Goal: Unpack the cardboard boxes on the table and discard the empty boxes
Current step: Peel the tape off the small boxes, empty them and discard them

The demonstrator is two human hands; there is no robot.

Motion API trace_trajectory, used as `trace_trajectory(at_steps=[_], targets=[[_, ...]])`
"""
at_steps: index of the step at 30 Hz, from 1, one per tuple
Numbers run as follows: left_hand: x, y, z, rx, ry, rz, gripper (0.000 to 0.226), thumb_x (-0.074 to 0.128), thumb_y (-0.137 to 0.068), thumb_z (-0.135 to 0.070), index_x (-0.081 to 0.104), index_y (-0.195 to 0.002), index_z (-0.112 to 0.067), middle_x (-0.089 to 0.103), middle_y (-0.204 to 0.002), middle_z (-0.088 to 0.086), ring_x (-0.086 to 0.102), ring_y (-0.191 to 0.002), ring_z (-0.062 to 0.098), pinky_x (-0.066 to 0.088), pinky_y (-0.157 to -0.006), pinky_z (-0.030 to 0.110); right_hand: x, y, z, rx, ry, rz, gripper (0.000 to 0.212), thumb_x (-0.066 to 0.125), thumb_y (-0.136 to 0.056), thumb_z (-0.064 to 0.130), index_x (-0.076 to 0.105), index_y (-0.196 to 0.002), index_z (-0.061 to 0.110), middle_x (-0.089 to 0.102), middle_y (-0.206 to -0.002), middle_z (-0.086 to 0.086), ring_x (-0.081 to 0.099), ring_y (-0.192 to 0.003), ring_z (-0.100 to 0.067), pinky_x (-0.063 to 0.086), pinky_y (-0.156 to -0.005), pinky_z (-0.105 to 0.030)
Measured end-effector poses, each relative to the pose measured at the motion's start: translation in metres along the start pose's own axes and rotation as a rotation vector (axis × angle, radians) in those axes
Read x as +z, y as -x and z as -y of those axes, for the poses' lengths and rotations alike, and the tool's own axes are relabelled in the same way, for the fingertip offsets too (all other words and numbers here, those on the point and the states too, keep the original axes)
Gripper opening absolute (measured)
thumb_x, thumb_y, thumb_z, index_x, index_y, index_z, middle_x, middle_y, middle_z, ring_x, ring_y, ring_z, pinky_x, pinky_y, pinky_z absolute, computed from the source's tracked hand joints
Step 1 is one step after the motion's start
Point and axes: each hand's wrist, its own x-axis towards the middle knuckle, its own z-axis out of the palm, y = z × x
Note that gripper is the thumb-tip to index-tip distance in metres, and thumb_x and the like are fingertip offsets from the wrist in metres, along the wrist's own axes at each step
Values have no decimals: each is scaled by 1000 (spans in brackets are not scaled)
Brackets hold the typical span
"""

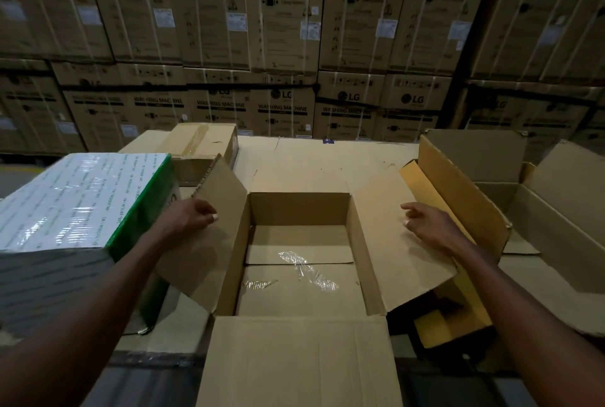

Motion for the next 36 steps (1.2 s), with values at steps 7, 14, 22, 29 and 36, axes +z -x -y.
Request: trace_trajectory(at_steps=[7, 14, 22, 29, 36], targets=[[0, -4, -34, 70, -138, 97, 32, 57, -100, -40, 69, -121, -19, 71, -113, 4, 66, -98, 15, 52, -79, 27, 4, -10, 40, -65, 10, 69, 39, 68, -98, 27, 64, -137, 29, 69, -124, -3, 61, -110, -19, 49, -90, -34], [9, 2, -43, -20, -217, 51, 27, 56, -101, -39, 70, -93, -17, 72, -88, 4, 69, -77, 16, 56, -67, 24, 24, -9, 59, -67, 177, 87, 31, 59, -102, 39, 73, -83, 19, 69, -85, -1, 61, -77, -17, 44, -63, -31], [7, 26, -58, -2, -177, -65, 23, 60, -100, -22, 60, -77, -23, 63, -70, -5, 61, -61, 3, 39, -50, 12, 18, 14, 61, -71, 257, 12, 36, 59, -102, 23, 71, -72, 8, 66, -74, -4, 64, -69, -20, 50, -62, -35], [-14, 67, -86, 18, -140, -123, 24, 61, -99, -21, 65, -76, -17, 68, -73, 3, 68, -64, 13, 56, -56, 24, -10, 55, 70, -110, 266, -25, 27, 59, -102, 23, 73, -80, 14, 67, -83, -2, 65, -76, -17, 57, -70, -37], [-39, 116, -128, 38, -114, -214, 26, 62, -98, -16, 65, -72, -12, 64, -63, 4, 60, -51, 11, 40, -42, 13, -51, 111, 101, -151, 240, -133, 28, 59, -102, 21, 69, -76, 16, 65, -75, -1, 62, -68, -13, 43, -55, -26]])
